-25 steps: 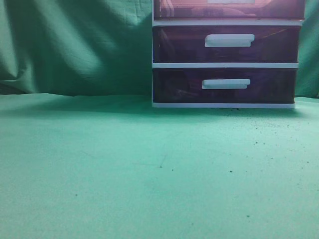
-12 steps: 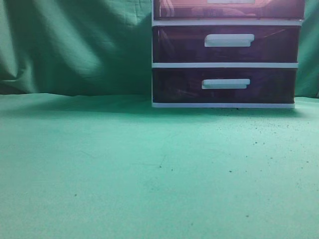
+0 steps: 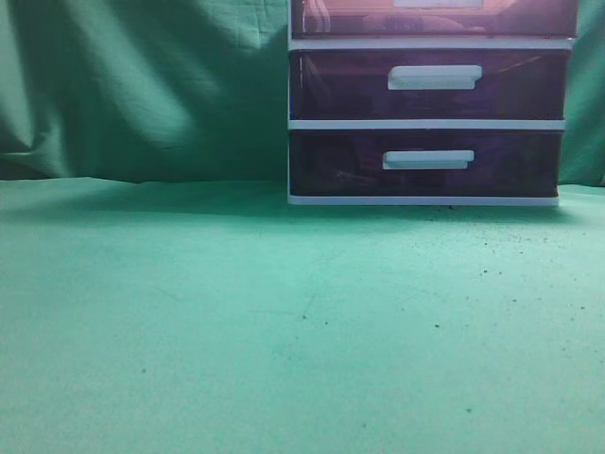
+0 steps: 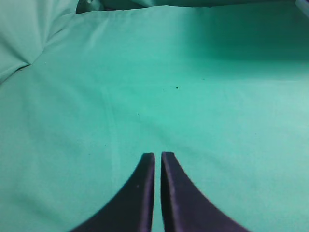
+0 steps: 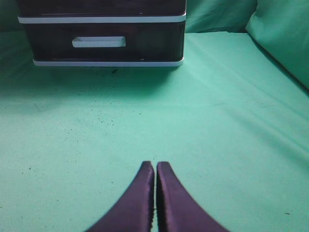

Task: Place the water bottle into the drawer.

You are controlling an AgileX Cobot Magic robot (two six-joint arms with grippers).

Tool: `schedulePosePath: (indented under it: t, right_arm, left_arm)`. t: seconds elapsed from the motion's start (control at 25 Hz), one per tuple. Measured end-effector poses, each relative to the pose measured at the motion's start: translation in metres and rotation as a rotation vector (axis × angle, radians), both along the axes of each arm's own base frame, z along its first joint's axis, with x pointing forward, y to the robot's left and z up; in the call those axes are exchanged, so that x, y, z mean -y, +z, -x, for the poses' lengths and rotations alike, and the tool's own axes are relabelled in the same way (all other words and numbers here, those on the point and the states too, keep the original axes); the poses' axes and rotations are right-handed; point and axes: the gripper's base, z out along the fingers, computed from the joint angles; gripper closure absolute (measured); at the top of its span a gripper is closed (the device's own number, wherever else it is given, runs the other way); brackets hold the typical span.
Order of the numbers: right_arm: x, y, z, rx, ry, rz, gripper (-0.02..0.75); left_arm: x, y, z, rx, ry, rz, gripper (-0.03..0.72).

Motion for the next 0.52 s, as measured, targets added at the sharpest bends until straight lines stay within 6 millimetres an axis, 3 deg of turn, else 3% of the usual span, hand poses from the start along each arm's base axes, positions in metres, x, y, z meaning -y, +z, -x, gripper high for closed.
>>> schedulePosePath:
  t: [0.52]
  right_arm:
    - [0.0,0.0,0.0,0.0,0.0,0.0,0.738]
  left_arm:
    - [-0.0001,0.0,0.0,0.0,0.0,-0.004,0.688]
